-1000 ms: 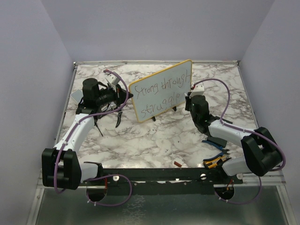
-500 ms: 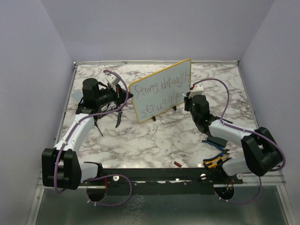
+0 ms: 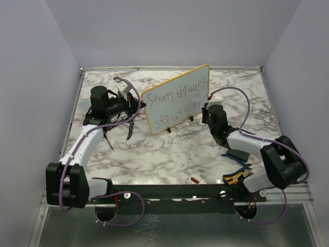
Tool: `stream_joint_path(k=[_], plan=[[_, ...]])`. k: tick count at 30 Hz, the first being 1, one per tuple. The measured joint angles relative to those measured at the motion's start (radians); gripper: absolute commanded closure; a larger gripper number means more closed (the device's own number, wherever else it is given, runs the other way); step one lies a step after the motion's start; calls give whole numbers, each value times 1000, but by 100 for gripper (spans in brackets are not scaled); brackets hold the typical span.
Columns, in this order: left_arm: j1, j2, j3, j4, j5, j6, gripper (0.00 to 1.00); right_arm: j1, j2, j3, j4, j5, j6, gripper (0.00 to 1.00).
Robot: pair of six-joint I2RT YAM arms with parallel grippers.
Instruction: Write a sentence on the whiteboard
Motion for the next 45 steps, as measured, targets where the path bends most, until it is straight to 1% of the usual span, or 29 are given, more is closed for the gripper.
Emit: stream_joint_path(k=[14, 24, 31, 38, 45], plan=[[0, 0, 0, 0, 0, 0, 100, 0, 46, 0, -3, 24, -2, 99], [0, -2, -1, 0, 0, 0, 100, -2, 46, 0, -6, -53, -44, 100], [0, -2, -1, 0, 0, 0, 100, -2, 43, 0, -17, -57, -48, 99], [0, -4, -1, 1, 0, 1, 100, -2, -13, 1, -62, 23, 0, 99], [0, -4, -1, 1, 0, 1, 100, -2, 24, 3, -69, 66, 23, 99]])
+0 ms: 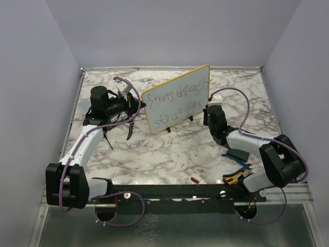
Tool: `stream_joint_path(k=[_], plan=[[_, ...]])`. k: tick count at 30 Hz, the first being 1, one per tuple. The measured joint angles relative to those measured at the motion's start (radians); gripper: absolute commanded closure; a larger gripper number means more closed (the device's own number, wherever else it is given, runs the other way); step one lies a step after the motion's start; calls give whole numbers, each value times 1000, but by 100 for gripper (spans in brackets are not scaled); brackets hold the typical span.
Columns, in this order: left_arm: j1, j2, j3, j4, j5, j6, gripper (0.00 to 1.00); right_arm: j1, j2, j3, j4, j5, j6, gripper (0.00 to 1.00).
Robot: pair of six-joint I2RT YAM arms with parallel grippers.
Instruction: Write a sentence on the whiteboard
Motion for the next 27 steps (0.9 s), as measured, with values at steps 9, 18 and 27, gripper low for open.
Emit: stream_joint_path(k=[9, 18, 27], plan=[[0, 0, 0, 0, 0, 0, 100, 0, 20, 0, 21, 5, 1, 99], [0, 0, 0, 0, 0, 0, 100, 0, 32, 0, 55, 9, 1, 99], [0, 0, 0, 0, 0, 0, 100, 0, 58, 0, 80, 16, 0, 99]])
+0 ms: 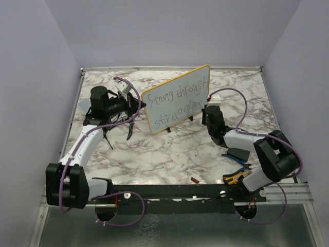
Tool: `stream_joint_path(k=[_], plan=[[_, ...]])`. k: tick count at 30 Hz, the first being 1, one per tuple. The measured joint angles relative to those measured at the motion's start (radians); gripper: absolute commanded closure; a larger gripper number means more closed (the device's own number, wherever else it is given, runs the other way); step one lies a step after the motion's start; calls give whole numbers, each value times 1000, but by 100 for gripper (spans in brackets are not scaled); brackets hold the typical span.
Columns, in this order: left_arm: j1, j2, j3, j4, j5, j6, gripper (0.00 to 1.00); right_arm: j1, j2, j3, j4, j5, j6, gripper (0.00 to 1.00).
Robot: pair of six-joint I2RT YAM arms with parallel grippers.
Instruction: Write a sentence on the whiteboard
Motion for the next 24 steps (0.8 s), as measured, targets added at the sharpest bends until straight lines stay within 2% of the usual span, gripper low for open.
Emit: stream_joint_path(k=[16, 21, 24], plan=[[0, -2, -2, 3, 0, 0, 100, 0, 15, 0, 12, 3, -1, 99], [0, -3, -3, 3, -3, 0, 100, 0, -27, 0, -52, 23, 21, 99], [0, -5, -3, 2, -9, -1, 93, 0, -108, -2, -115, 43, 48, 99]])
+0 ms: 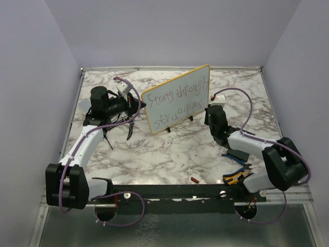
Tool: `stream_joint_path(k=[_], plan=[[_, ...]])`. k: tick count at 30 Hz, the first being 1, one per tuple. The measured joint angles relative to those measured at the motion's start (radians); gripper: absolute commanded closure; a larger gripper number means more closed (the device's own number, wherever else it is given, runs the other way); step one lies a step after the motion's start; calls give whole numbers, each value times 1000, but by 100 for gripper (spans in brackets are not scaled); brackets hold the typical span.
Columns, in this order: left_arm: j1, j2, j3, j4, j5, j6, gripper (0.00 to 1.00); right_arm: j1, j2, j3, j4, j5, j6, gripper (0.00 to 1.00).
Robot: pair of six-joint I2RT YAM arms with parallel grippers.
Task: Write a sentence on the whiteboard
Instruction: Write a sentence on the whiteboard, then pick up the pen cap from the center of the board.
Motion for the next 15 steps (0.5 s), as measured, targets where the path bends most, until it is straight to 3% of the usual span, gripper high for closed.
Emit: stream_joint_path(k=[8, 15], plan=[[0, 0, -2, -1, -20, 1, 74, 0, -278, -32, -115, 18, 33, 99], [0, -9, -2, -5, -39, 1, 58, 0, -348, -47, -166, 17, 40, 99]])
